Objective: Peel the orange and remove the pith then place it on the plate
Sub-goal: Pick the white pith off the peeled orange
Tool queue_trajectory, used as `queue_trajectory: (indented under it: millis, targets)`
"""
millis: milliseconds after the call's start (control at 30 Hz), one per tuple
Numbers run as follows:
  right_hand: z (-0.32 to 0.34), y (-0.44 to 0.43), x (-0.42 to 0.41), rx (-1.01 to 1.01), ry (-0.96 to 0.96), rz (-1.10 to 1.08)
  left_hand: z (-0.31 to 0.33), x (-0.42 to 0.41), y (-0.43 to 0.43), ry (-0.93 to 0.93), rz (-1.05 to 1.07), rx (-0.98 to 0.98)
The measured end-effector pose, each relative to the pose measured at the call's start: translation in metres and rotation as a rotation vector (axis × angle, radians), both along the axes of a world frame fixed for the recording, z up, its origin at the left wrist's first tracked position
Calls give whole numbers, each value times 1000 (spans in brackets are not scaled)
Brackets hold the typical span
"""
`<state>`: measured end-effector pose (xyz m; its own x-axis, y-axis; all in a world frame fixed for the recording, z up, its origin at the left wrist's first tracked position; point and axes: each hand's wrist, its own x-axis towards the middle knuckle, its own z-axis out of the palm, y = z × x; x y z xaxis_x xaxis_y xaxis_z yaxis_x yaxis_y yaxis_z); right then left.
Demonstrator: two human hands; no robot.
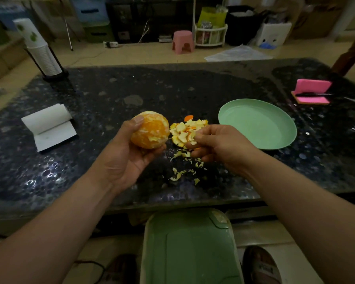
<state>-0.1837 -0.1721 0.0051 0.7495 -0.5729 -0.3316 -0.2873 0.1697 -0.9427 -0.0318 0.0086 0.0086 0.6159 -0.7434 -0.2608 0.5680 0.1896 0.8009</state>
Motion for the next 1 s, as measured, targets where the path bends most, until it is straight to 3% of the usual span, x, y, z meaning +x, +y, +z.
queue_trajectory:
  millis: [167, 300, 500, 633, 1000]
  targets:
    - [-3, 4, 2, -500, 178, 23, 1, -3, 1, -8, -3, -9]
    - [-4, 2, 3, -739, 328, 127, 3, -5, 0, -22, 6, 17]
    - [-7, 10, 9, -908, 379, 120, 6, -10, 0, -36, -16, 13]
    - [-2, 17, 11, -933, 543, 278, 4, -11, 0, -35, -16, 20]
    - [-2, 20, 11, -982, 510, 264, 1, -12, 1, -22, -28, 52]
